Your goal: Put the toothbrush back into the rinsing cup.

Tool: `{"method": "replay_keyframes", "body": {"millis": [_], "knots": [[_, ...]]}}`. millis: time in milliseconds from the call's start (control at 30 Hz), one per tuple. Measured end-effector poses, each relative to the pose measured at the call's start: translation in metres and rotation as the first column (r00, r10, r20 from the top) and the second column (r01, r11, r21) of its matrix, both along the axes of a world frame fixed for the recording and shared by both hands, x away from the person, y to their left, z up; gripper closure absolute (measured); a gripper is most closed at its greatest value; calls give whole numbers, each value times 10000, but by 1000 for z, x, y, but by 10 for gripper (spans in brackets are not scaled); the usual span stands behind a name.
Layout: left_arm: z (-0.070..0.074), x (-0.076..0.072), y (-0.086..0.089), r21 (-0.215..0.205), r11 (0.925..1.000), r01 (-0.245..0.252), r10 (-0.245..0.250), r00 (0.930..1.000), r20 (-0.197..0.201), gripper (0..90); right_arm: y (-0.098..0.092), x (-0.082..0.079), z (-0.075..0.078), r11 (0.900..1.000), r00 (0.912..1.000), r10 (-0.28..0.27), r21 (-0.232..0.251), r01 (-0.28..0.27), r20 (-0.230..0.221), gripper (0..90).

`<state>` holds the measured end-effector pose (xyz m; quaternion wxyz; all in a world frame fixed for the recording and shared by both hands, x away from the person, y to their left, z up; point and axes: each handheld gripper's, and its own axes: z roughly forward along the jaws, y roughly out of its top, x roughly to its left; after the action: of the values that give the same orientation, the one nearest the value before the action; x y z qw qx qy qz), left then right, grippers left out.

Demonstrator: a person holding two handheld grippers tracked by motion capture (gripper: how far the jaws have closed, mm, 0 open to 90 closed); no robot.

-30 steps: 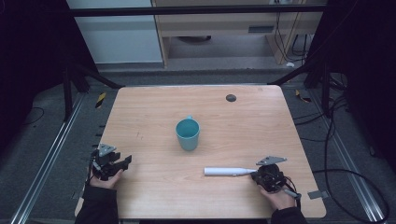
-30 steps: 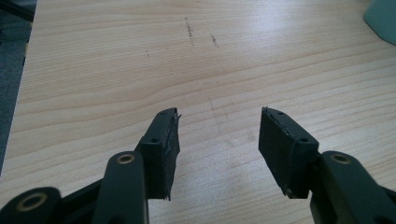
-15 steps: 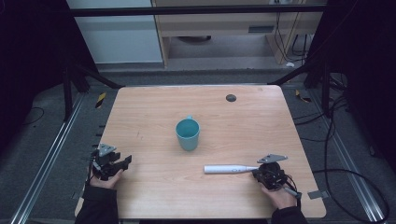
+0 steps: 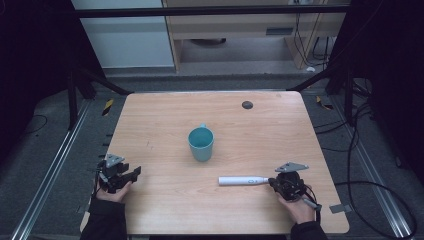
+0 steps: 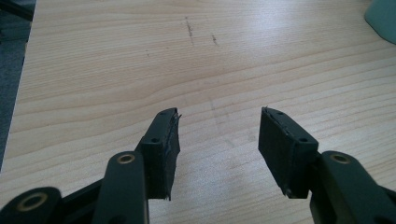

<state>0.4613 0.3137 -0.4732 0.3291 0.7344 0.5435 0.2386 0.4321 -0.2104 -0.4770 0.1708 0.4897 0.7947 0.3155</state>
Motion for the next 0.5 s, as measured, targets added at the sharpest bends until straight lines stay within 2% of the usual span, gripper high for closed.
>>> {"method": "replay_keyframes", "body": {"millis": [33,167,200,233,267,300,367,400,500], "knots": [[0,0,0,0,10000,0,0,10000,0,474,0,0,0,10000,10000,0,0,0,0,900],[0,0,0,-10,10000,-8,8,10000,-5,474,11,2,9,9977,9986,26,675,-62,530,898],[0,0,0,-10,10000,-8,8,10000,-5,475,11,2,9,9977,9986,26,675,-62,530,898],[-1,1,0,-15,10000,-7,7,10000,-13,475,19,3,11,9959,9974,181,871,-241,692,897],[-1,1,0,-15,10000,-7,7,10000,-13,475,19,3,11,9959,9974,181,871,-241,692,897],[-1,1,0,-12,10000,-5,5,10000,-14,475,27,4,13,9950,9966,287,929,-359,775,897],[-1,1,0,-17,10000,-13,13,10000,-26,475,30,5,13,9938,9966,366,1019,-441,745,896],[-1,1,0,-8,10000,-3,3,10000,-34,475,38,7,13,9911,9967,477,1212,-554,658,896],[-1,1,0,-22,10000,-17,17,10000,-36,476,50,12,11,9879,9954,730,1326,-808,626,896]]}}
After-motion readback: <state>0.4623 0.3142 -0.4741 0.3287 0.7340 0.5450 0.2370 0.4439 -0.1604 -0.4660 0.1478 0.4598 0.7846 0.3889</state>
